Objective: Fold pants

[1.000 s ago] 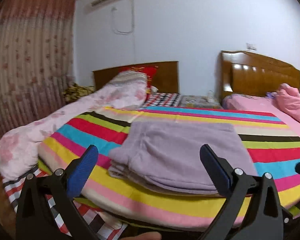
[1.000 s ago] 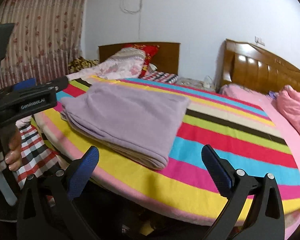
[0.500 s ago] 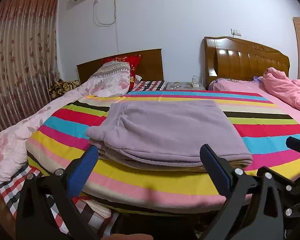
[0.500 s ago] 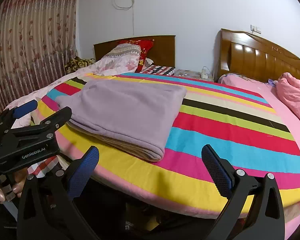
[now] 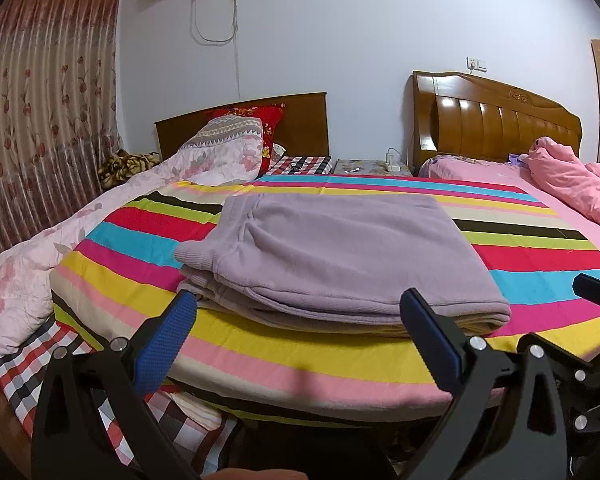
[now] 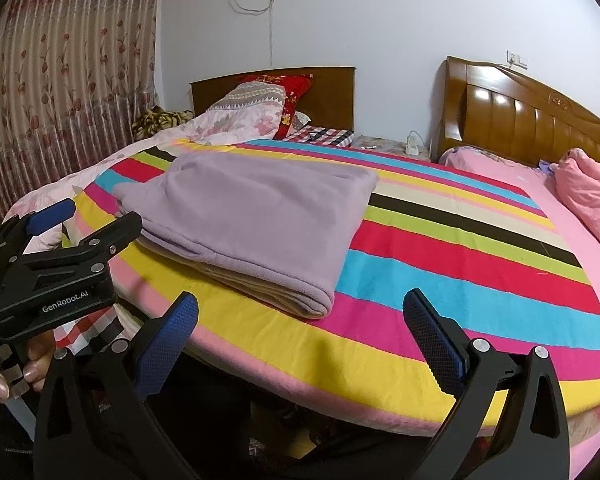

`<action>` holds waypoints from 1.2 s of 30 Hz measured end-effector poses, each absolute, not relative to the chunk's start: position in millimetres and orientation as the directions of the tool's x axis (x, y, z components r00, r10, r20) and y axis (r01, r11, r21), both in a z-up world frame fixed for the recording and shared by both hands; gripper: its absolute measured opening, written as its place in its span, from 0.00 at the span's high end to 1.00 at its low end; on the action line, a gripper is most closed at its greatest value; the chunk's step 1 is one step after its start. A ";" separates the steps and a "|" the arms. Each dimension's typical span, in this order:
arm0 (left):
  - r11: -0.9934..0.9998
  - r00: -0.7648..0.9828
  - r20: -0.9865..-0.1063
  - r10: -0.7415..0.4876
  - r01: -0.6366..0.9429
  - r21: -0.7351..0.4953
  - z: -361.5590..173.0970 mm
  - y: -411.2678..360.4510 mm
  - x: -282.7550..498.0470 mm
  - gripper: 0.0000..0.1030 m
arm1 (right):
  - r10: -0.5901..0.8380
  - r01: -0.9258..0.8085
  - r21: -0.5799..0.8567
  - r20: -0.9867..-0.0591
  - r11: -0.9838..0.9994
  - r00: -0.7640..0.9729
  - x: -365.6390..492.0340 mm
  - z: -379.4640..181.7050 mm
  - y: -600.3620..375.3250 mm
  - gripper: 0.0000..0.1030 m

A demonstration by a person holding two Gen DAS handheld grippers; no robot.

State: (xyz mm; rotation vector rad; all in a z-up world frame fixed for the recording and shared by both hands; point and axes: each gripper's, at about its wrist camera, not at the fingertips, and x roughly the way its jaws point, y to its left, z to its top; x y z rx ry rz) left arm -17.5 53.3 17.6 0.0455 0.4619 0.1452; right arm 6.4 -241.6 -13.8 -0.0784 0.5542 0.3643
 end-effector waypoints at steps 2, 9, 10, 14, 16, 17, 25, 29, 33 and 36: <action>0.989 0.885 -0.440 0.150 -0.130 0.076 17.6 52.9 -17.6 0.01 | 0.317 -0.359 0.025 -0.528 0.933 0.788 6.6 -13.7 -241.9 0.04; 0.989 0.883 -0.445 0.149 -0.130 0.073 17.9 53.9 -18.3 0.01 | 0.317 -0.359 0.025 -0.530 0.933 0.787 7.2 -15.3 -242.7 0.04; 0.989 0.883 -0.446 0.149 -0.130 0.072 18.1 54.2 -18.0 0.01 | 0.317 -0.359 0.025 -0.529 0.933 0.787 7.2 -15.2 -242.7 0.04; 0.989 0.881 -0.449 0.146 -0.129 0.068 18.1 57.5 -16.5 0.01 | 0.317 -0.359 0.026 -0.531 0.933 0.786 7.3 -15.2 -243.0 0.04; 0.989 0.881 -0.451 0.145 -0.129 0.066 18.1 58.0 -16.2 0.01 | 0.318 -0.359 0.027 -0.531 0.933 0.785 7.4 -15.9 -243.3 0.04; 0.989 0.881 -0.451 0.145 -0.129 0.066 18.0 58.2 -16.0 0.01 | 0.318 -0.359 0.026 -0.531 0.933 0.786 7.3 -15.9 -243.2 0.04; 0.989 0.879 -0.454 0.145 -0.131 0.062 17.2 58.3 -16.0 0.01 | 0.318 -0.360 0.028 -0.532 0.933 0.785 7.0 -15.4 -242.9 0.04; 0.989 0.878 -0.457 0.145 -0.132 0.060 16.8 58.3 -15.8 0.01 | 0.318 -0.359 0.028 -0.532 0.933 0.785 6.9 -15.2 -243.0 0.04; 0.989 0.877 -0.459 0.145 -0.132 0.059 16.7 59.2 -15.7 0.01 | 0.318 -0.359 0.028 -0.533 0.933 0.784 6.9 -14.9 -243.0 0.04; 0.989 0.876 -0.459 0.146 -0.134 0.059 16.7 58.6 -16.0 0.01 | 0.319 -0.359 0.030 -0.535 0.933 0.783 6.6 -16.2 -243.0 0.04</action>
